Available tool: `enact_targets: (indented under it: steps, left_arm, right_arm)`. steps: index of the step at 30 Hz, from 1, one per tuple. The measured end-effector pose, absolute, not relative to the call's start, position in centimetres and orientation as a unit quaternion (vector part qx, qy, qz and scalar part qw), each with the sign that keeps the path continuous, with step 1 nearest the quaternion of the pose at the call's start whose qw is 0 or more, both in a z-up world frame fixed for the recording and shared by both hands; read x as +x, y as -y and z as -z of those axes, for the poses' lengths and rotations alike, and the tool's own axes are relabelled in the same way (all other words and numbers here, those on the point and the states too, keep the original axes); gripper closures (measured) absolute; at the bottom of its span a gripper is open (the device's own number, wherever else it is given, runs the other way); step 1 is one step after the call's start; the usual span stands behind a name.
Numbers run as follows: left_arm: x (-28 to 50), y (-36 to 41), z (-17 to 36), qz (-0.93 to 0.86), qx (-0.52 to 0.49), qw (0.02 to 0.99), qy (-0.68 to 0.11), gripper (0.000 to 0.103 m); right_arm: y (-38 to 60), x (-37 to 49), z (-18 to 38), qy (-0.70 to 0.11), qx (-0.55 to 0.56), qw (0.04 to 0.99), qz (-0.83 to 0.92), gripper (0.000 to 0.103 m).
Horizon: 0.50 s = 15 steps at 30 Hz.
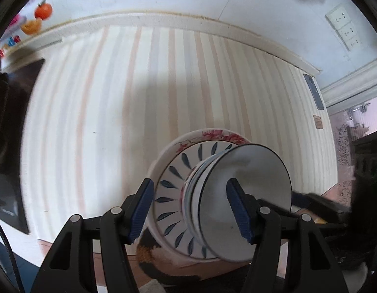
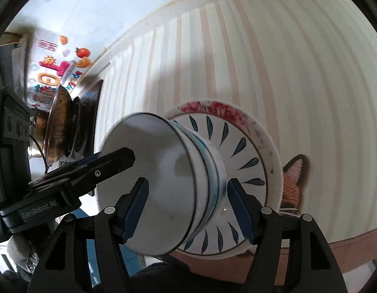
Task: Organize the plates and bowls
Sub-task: 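Carry the bowl stack with both grippers onto the plate stack, then open both grippers and pull them back from the bowls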
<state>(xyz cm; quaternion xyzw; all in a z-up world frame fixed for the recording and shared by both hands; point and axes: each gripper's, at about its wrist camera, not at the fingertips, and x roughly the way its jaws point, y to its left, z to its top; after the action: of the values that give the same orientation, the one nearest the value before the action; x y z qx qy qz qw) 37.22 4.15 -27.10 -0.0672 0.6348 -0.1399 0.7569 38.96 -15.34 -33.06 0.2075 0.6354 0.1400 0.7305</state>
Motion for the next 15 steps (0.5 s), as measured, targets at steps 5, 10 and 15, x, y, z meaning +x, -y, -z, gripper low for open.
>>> enact_targets:
  steps: [5,10,15]
  left_arm:
    - [35.4,-4.9,23.9,0.123,-0.046,0.793,-0.595,0.013]
    - [33.2,-5.7,20.9,0.106,-0.052,0.818,-0.563,0.01]
    - [30.0,-6.0,18.2,0.094,-0.055,0.838,-0.535,0.01]
  right_arm:
    - [15.0,37.4,29.1,-0.611,0.168,0.765,-0.114,0.009]
    - [14.6,34.9,24.9,-0.583,0.124,0.799,-0.078,0.007]
    - [14.4,31.9,21.1,-0.549,0.107,0.826,-0.069,0.006]
